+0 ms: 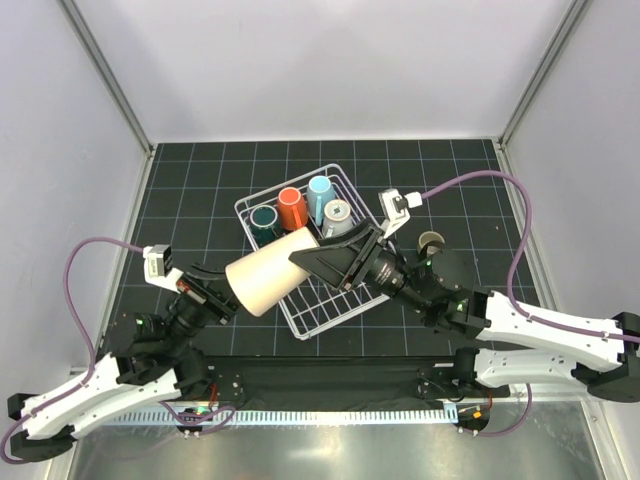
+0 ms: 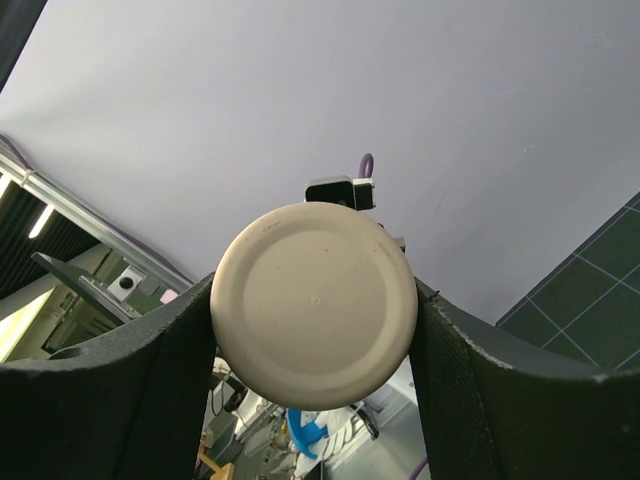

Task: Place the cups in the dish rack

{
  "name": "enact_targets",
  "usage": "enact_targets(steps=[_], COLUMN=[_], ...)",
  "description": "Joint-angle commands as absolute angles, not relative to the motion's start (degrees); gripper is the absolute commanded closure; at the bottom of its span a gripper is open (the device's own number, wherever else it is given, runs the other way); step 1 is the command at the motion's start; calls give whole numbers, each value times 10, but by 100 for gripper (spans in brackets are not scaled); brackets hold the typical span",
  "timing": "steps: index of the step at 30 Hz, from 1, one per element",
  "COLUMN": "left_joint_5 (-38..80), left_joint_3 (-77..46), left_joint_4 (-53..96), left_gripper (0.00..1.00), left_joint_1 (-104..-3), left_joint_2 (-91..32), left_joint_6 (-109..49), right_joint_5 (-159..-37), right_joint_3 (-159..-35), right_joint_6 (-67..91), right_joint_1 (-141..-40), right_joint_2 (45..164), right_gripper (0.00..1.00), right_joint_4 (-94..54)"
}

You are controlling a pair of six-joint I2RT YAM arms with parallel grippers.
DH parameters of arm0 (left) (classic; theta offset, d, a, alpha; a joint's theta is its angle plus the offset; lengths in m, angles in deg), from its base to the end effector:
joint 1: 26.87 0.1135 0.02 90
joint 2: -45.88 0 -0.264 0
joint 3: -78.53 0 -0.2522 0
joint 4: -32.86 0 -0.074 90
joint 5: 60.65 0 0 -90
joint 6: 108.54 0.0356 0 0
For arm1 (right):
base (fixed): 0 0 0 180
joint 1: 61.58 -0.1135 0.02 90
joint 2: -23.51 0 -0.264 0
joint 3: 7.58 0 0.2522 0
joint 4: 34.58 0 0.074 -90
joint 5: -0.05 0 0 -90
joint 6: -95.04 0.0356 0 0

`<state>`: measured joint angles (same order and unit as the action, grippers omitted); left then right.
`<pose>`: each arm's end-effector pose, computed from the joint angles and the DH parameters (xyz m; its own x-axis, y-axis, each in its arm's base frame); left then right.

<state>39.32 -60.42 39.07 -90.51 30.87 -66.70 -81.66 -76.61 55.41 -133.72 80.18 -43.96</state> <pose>0.0427 -0.0724 0.3508 -0.4510 -0.7425 -0.4953 0.7218 0.0230 -0.6917 0.0732 0.2104 0.4285 -0.6213 0.5568 -0.5513 -0.6620 0.0034 0.7495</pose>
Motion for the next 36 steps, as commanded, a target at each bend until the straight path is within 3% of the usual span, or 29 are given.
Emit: enact_targets(steps=[1,4,5,6,7,10,12,13,18,23,36], left_joint_5=[406,415,422,445,458,519,565,578,643,671,666], left_joint_3=[-598,-592,-589,-580,-575,-563,-561,-559,-560,-556,-516], left_joint_4=[413,392,375,336,308,201,117,93,-10,-62,-103], left_gripper=[100,99,100,98,78,40,29,19,19,19,18], left_joint_1=[-905,-904,-905,-905,-904,-905,-905,-905,-905,-905,-905], left_joint_2=[307,308,310,313,316,335,357,364,427,452,395], left_joint_6=[-664,-665,-675,-679,-685,-722,-752,-762,-801,-808,-790], right_joint_5=[-833,-837,-840,-844,-847,-835,-834,-835,-821,-728,-556], right_joint_3=[-778,-782,-784,-788,-789,-787,-787,-786,-803,-830,-873], right_joint_6=[563,565,564,564,563,561,556,549,504,371,127], right_joint_1=[-1330,-1324,-1320,-1318,-1314,-1293,-1270,-1261,-1197,-1191,-1190], right_joint_2=[805,805,806,805,803,791,776,771,760,788,993], right_gripper=[37,77,96,96,96,96,96,96,96,96,96], right_joint_4=[-475,-467,-459,-453,-449,-418,-381,-371,-274,-219,-296])
